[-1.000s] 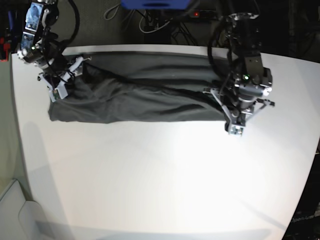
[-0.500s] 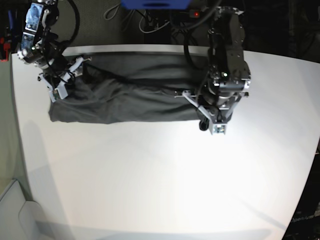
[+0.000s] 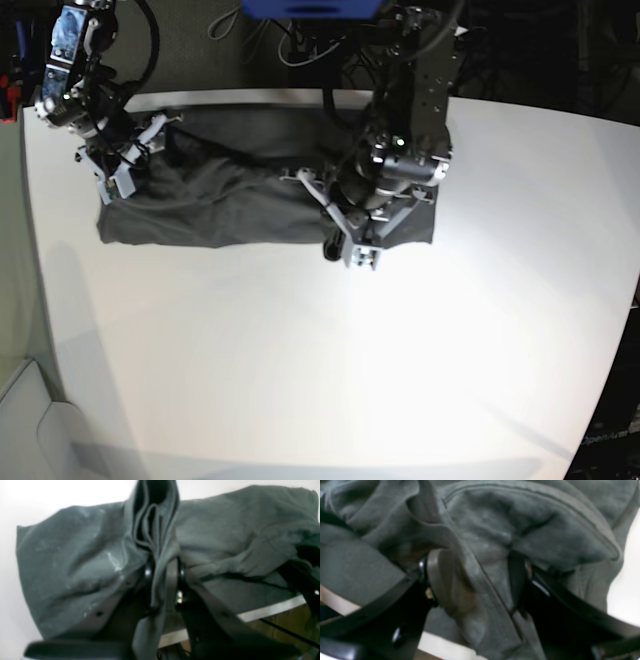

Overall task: Layout the t-shirt on the table in an organized manner, then fold the t-shirt properly
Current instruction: 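Lift the strip end with the left gripper and fold it toward the right gripper, then release the folded end and withdraw the left gripper to the strip end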

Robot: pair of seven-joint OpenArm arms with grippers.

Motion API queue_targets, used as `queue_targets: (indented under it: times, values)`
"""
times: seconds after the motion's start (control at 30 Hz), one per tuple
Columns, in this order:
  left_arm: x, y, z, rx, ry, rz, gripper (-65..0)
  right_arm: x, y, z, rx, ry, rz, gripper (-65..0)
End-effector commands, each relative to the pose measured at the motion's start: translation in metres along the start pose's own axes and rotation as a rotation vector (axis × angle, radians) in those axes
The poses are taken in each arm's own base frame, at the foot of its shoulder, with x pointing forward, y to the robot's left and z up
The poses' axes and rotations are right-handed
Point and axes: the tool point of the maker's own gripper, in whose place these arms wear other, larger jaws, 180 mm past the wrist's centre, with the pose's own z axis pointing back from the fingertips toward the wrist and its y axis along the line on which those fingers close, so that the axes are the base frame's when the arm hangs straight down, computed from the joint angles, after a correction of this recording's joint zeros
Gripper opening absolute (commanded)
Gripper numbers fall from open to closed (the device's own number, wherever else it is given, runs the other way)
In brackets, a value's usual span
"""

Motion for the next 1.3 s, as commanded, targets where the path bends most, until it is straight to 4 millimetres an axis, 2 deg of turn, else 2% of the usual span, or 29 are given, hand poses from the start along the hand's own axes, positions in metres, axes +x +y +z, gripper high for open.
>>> queue_targets:
  times: [0.0, 0.2, 0.3, 0.47, 0.73, 0.8, 0.93, 1.03, 1.1, 1.2, 1.27]
  values:
    - [0.008, -0.005, -0.001, -0.015, -0.02, 0.005, -65.0, -0.013, -0.004, 0.002, -0.015, 0.064, 0.015, -29.3]
    - [0.008, -0.007, -0.022, -0.022, -0.043, 0.003, -65.0, -0.012, -0.004, 0.002, -0.016, 0.063, 0.016, -29.3]
    - [0.005, -0.028, -0.024, -0.108, -0.036, 0.017, -65.0, -0.013, -0.004, 0.002, -0.015, 0.064, 0.015, -29.3]
    - [0.008, -0.044, -0.024, -0.192, -0.03, 0.053, -65.0, -0.013, -0.004, 0.002, -0.015, 0.064, 0.015, -29.3]
    - [-0.011, -0.046, -0.036, -0.201, 0.036, 0.067, -64.9, -0.013, -0.004, 0.002, -0.015, 0.064, 0.015, -29.3]
    - [-0.011, -0.046, -0.036, -0.201, 0.038, 0.068, -62.6, -0.013, -0.004, 0.002, -0.015, 0.064, 0.015, -29.3]
    - [-0.009, -0.047, -0.034, -0.207, 0.03, 0.07, -50.8, -0.013, -0.004, 0.002, -0.015, 0.064, 0.015, -29.3]
    - [-0.007, -0.06, -0.031, -0.283, 0.024, 0.101, -44.4, -0.013, -0.004, 0.002, -0.015, 0.064, 0.015, -29.3]
    - [-0.003, -0.075, -0.026, -0.371, 0.022, 0.149, -42.2, -0.013, -0.004, 0.002, -0.015, 0.064, 0.015, -29.3]
    - [0.019, -0.103, -0.012, -0.536, -0.002, 0.208, -41.9, -0.013, -0.003, 0.002, -0.015, 0.064, 0.014, -29.3]
    - [0.03, -0.105, -0.001, -0.612, -0.033, 0.225, -41.9, -0.013, -0.003, 0.002, -0.015, 0.064, 0.014, -29.3]
